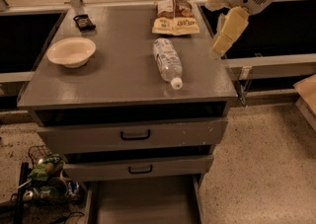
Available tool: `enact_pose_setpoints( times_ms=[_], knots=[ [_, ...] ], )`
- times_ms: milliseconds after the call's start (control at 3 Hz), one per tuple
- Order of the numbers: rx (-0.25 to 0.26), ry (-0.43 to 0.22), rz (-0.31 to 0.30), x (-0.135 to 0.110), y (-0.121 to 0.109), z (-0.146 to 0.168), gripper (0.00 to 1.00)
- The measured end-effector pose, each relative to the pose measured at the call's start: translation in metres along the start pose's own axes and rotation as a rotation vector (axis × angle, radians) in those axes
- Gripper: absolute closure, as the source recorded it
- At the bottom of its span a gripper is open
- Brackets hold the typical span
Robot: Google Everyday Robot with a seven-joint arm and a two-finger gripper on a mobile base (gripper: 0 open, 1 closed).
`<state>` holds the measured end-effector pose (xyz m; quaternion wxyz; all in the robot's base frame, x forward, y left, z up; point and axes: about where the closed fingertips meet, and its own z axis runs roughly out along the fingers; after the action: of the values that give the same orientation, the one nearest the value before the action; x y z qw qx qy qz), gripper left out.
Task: Place blue plastic bottle into bottom drawer
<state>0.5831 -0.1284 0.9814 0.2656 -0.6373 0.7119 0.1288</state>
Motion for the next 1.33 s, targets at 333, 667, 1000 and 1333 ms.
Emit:
enact_pose_setpoints(
  times_ms=[333, 667, 1000, 1333],
  knots=[
    [-0.031, -0.04, -0.037, -0.021, -0.006, 0.01, 0.0],
    [-0.031, -0.04, -0.037, -0.021, -0.006, 0.01, 0.0],
    [-0.047, -0.03, -0.089, -0.034, -0.025, 0.033, 0.0],
    [-0.04, -0.029, -0.088, -0.035, -0.027, 0.035, 0.0]
  ],
)
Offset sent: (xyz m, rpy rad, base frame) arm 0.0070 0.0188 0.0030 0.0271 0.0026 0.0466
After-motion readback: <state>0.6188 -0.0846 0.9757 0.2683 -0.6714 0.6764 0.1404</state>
